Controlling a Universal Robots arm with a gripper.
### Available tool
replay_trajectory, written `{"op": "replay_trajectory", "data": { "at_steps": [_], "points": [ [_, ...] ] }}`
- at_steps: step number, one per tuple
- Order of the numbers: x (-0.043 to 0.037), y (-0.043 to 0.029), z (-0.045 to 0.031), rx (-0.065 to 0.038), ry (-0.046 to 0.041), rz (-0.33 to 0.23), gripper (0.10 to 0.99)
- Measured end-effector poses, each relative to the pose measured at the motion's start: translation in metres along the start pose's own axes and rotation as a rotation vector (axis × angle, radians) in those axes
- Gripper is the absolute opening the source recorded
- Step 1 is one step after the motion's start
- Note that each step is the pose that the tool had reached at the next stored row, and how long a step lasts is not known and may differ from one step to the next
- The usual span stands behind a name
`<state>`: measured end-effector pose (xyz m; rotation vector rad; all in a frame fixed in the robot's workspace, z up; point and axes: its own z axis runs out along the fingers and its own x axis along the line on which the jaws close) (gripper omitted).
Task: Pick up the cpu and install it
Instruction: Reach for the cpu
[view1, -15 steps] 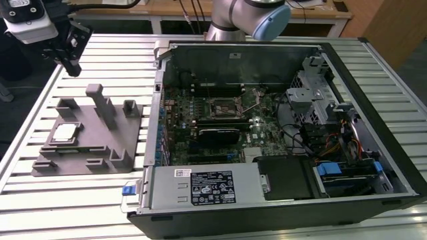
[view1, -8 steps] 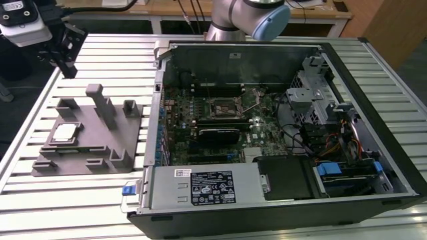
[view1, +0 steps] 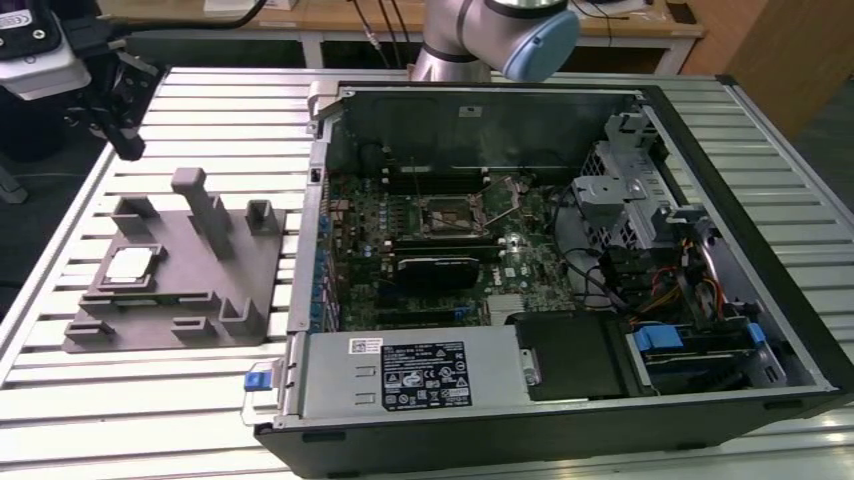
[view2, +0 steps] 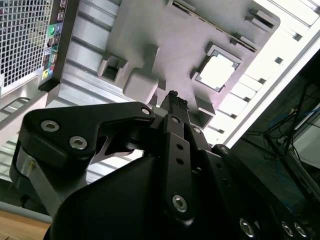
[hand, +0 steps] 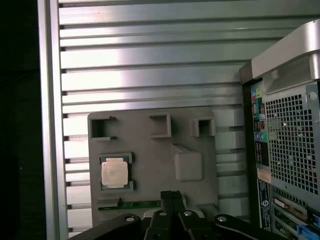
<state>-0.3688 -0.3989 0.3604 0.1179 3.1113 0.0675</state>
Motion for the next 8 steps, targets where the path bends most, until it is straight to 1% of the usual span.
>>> {"op": "replay_trajectory", "data": {
  "at_steps": [8],
  "points": [
    [0.0115, -0.0011, 0.0062, 0.0, -0.0001, 0.0, 0.106]
  ]
}}
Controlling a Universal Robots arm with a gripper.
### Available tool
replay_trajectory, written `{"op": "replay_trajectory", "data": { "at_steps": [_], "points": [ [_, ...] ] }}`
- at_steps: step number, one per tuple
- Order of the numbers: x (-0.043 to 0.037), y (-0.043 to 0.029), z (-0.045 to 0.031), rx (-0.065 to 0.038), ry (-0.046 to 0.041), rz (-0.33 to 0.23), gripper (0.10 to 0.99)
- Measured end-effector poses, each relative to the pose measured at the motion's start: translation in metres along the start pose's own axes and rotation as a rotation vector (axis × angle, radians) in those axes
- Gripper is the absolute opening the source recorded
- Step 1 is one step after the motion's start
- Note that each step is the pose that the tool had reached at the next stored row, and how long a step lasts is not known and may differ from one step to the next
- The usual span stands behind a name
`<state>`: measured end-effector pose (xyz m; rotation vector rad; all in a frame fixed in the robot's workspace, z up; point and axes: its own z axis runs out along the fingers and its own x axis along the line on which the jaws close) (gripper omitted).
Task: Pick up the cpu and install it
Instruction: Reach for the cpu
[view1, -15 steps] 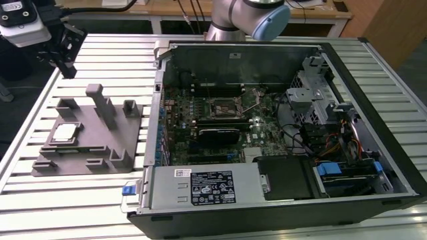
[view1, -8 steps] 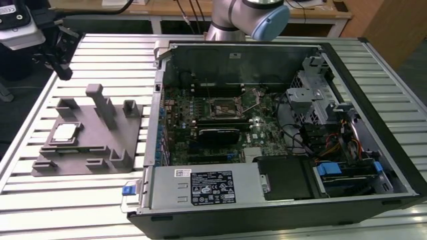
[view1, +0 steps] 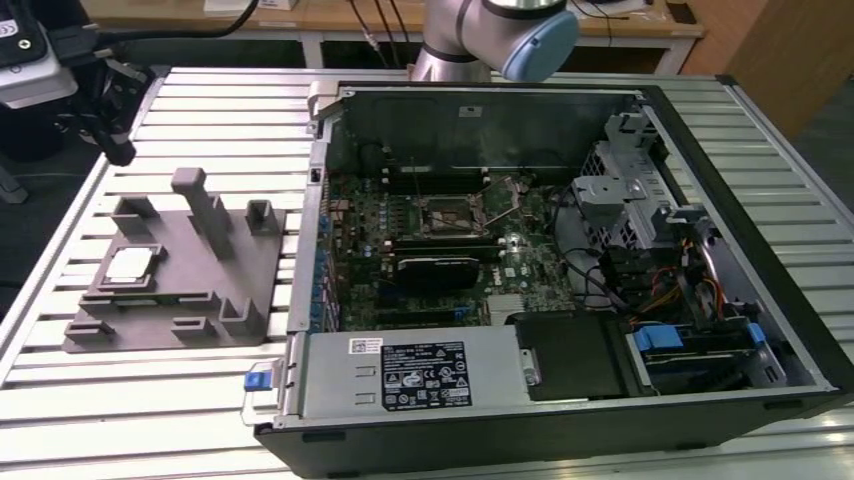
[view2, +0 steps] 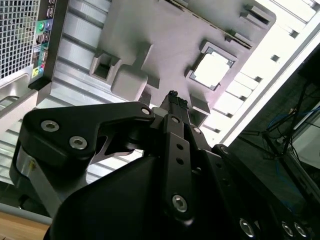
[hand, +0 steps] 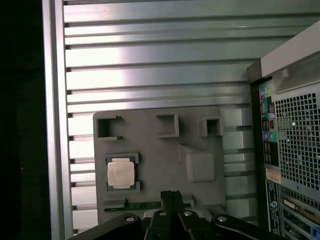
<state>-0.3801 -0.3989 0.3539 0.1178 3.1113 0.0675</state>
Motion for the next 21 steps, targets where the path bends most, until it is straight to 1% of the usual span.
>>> {"op": "replay_trajectory", "data": {
  "at_steps": [13, 21],
  "points": [
    [0.0105, -0.0015, 0.0163, 0.0, 0.0, 0.0, 0.106],
    [0.0167, -0.0023, 0.0247, 0.001, 0.0, 0.0, 0.106]
  ]
}}
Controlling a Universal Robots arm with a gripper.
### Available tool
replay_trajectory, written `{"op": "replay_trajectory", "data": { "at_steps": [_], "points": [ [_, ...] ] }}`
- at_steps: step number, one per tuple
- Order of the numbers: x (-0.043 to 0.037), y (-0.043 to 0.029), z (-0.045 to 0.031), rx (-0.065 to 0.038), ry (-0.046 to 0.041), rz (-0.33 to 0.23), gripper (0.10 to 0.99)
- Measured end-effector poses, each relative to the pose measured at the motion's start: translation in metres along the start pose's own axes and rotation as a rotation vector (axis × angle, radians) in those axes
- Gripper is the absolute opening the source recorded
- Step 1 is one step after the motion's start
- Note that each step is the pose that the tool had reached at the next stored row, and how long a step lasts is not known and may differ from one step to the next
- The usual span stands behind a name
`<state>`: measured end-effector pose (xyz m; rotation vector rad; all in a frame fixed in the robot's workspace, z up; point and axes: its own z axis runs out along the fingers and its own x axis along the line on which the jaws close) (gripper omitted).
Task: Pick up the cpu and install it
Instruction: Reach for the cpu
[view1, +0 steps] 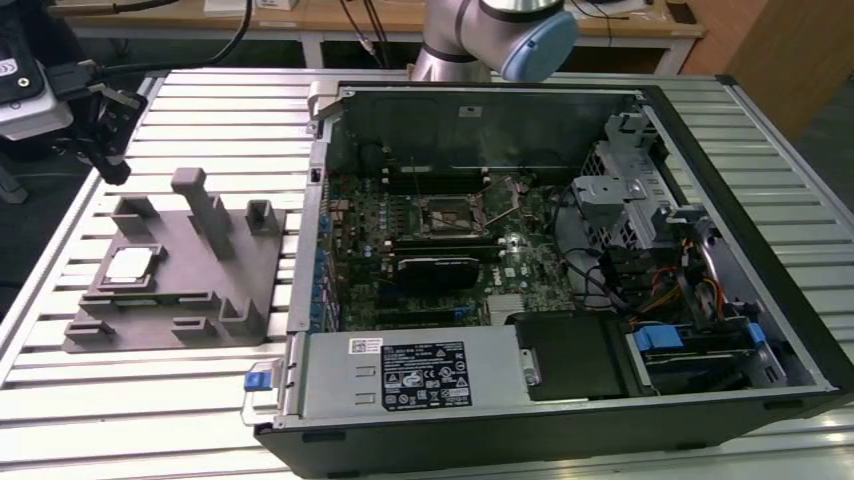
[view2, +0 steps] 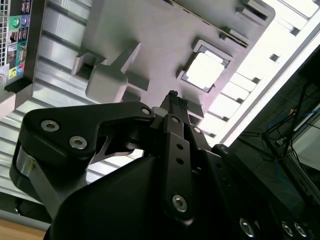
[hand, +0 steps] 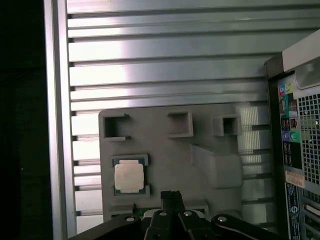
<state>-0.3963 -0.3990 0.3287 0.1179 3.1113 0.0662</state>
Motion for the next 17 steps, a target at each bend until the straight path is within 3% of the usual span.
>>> {"op": "replay_trajectory", "data": {
  "at_steps": [17],
  "points": [
    [0.0122, -0.0016, 0.015, 0.001, 0.0, 0.0, 0.106]
  ]
}}
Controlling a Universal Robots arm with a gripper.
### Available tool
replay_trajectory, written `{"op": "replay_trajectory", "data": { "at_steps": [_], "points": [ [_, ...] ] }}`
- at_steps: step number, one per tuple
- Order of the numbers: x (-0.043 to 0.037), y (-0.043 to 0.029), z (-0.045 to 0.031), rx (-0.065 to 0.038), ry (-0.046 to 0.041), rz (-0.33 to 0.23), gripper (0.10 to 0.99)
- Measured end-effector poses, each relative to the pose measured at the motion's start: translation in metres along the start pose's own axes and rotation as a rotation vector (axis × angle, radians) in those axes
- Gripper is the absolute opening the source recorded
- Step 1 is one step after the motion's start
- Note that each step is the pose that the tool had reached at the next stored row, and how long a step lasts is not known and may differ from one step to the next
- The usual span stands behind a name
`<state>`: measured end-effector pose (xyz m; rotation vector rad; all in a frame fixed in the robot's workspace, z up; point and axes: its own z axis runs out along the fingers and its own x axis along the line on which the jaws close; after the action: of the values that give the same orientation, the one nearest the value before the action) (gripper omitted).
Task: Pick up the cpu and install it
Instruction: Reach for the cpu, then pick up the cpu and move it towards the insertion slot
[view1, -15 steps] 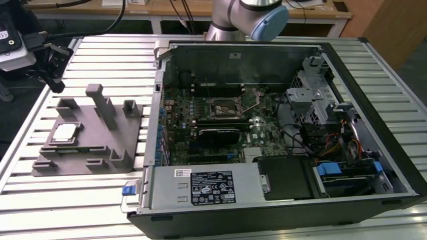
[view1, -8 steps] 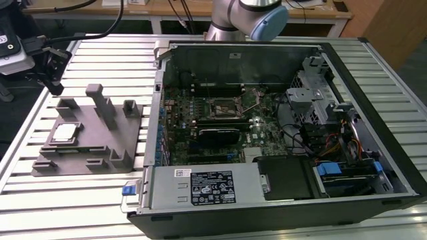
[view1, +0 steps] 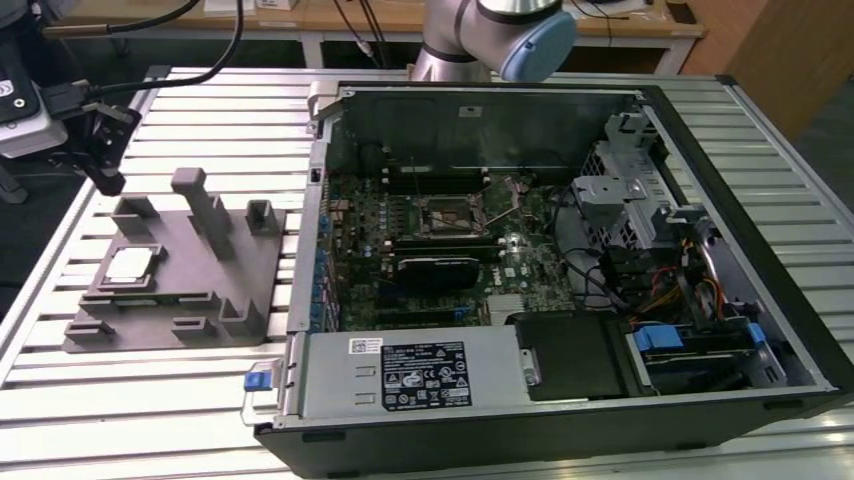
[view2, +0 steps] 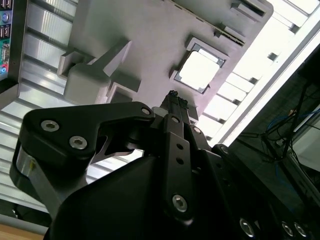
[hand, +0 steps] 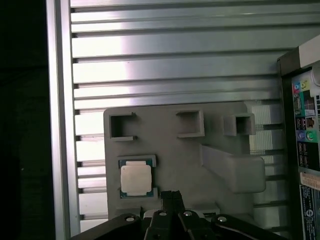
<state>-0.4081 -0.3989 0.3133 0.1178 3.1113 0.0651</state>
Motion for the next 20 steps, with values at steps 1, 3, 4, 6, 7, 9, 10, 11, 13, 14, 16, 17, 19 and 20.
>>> {"op": "replay_trajectory", "data": {
  "at_steps": [1, 3, 4, 6, 7, 9, 10, 11, 13, 14, 16, 17, 19, 20],
  "points": [
    [0.0007, -0.0001, 0.0009, 0.0, 0.0, 0.0, 0.106],
    [0.0018, -0.0003, 0.0027, 0.0, -0.0001, 0.0, 0.106],
    [0.0021, -0.0003, 0.003, 0.0, -0.0001, 0.0, 0.106],
    [0.0025, -0.0003, 0.0032, 0.0, -0.0001, 0.0, 0.106],
    [0.0029, -0.0004, 0.0033, 0.0, 0.0, 0.0, 0.106],
    [0.0029, -0.0004, 0.0034, 0.0, 0.0, 0.0, 0.106],
    [0.0031, -0.0004, 0.0034, 0.0, -0.0001, 0.0, 0.106],
    [0.0034, -0.0004, 0.0036, 0.0, -0.0001, 0.0, 0.106],
    [0.0038, -0.0004, 0.0038, 0.0, -0.0001, 0.0, 0.106],
    [0.004, -0.0005, 0.0041, 0.0, -0.0001, 0.0, 0.106],
    [0.0046, -0.0005, 0.0046, 0.0, -0.0001, 0.0, 0.106],
    [0.0048, -0.0006, 0.0049, 0.0, 0.0, 0.0, 0.106],
    [0.0055, -0.0006, 0.0056, 0.0, 0.0, 0.0, 0.106],
    [0.0058, -0.0007, 0.0059, 0.0, -0.0001, 0.0, 0.106]
  ]
}}
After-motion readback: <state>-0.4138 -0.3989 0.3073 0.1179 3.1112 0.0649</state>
